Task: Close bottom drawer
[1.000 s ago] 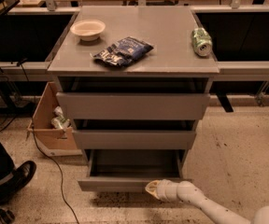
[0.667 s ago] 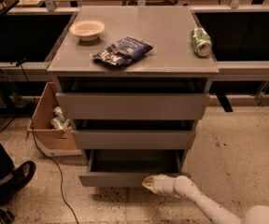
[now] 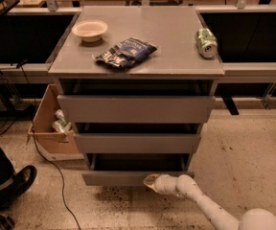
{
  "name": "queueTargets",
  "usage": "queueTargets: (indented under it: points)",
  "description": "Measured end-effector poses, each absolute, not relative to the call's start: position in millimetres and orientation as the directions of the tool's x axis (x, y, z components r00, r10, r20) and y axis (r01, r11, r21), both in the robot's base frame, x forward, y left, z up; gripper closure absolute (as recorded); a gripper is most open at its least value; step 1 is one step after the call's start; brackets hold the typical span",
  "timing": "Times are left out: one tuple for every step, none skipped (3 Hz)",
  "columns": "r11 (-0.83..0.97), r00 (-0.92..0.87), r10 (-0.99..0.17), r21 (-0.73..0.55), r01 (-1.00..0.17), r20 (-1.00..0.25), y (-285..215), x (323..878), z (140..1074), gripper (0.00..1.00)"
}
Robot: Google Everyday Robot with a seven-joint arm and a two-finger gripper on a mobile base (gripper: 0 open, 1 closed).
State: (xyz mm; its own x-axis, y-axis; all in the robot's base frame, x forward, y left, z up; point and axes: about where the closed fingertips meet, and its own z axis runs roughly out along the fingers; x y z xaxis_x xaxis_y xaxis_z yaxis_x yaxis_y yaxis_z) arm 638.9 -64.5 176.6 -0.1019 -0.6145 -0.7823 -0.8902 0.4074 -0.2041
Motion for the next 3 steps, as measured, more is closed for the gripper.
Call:
queueTargets:
  points:
    - [0.414, -0.079, -0.602, -0.226, -0.882, -0.795, -58.6, 652.0, 178.7, 1.0]
    - [0.414, -0.079, -0.602, -0.226, -0.882, -0.795, -58.6, 651.9, 178.7, 1.0]
    - [0.421, -0.057, -0.596, -0.252, -0.872, -0.801, -55.5, 664.2, 181.9, 1.0]
